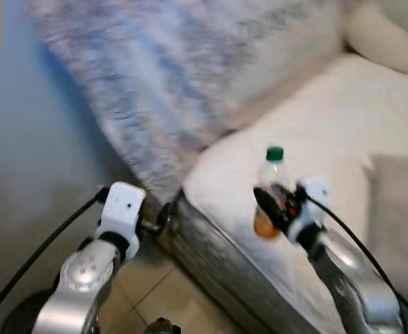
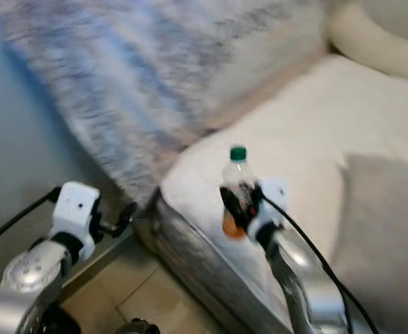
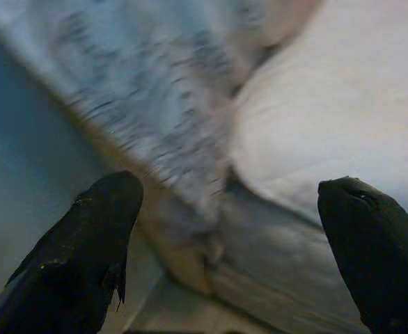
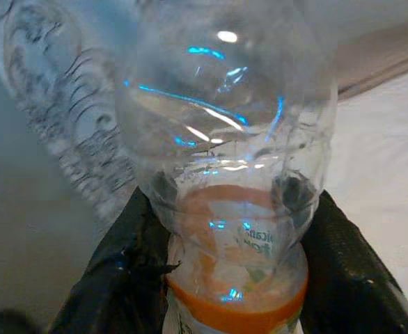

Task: Clean up the room

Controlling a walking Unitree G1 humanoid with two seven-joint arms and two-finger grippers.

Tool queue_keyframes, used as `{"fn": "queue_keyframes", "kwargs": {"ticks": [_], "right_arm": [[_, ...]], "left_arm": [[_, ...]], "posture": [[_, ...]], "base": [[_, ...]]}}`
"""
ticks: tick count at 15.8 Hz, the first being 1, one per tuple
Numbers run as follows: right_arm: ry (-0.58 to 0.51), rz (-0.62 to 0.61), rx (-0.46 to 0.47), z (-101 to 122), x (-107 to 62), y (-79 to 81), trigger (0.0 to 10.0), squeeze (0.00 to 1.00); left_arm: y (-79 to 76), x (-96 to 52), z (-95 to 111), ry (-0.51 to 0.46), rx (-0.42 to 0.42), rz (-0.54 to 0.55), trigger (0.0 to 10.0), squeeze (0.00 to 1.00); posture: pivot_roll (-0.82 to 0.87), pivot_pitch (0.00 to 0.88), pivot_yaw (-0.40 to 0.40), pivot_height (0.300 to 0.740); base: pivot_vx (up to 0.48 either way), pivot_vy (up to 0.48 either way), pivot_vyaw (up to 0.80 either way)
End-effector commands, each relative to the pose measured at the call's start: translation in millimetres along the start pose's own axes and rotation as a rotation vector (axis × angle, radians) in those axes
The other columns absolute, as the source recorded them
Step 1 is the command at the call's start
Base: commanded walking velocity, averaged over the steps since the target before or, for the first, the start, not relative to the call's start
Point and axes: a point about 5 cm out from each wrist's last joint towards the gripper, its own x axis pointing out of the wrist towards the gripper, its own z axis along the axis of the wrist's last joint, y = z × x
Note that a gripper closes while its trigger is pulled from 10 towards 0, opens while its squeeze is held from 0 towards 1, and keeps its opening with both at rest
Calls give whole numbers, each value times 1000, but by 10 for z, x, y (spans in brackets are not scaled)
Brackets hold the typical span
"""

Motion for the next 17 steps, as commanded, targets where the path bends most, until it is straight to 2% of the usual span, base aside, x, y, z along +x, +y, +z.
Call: {"fn": "queue_keyframes", "kwargs": {"ticks": [1,2,3,4,6,11,12,17], "right_arm": [[6,-10,36,-15,-73,-18,10000,0],[29,-28,38,-50,-138,-34,10000,0],[45,-48,44,-63,-153,-13,10000,0],[58,-46,64,-94,-154,41,10000,0],[82,-59,81,-131,-209,61,10000,0],[95,-50,64,-120,-153,101,10000,0],[94,-46,61,-104,-137,106,10000,0],[112,-46,62,-142,-68,115,10000,0]], "left_arm": [[-36,-15,14,-11,38,20,10000,0],[-44,-42,29,-16,25,29,10000,0],[14,-57,30,-15,-10,51,10000,0],[74,-61,-33,6,4,72,10000,0],[62,-67,-5,-14,3,73,10000,0],[114,-6,6,-35,-61,102,10000,0],[141,11,-17,-24,-26,122,10000,0],[148,72,13,-35,-9,97,10000,0]], "posture": [[-7,0,-5,740],[-20,0,-3,740],[-38,0,10,740],[-62,0,26,740],[-67,0,49,740],[-88,0,38,740],[-89,0,39,740],[-75,0,45,740]], "base": [[0,0,800],[0,0,800],[0,0,800],[0,0,800],[0,0,800],[0,0,800],[0,0,800],[0,0,800]]}}
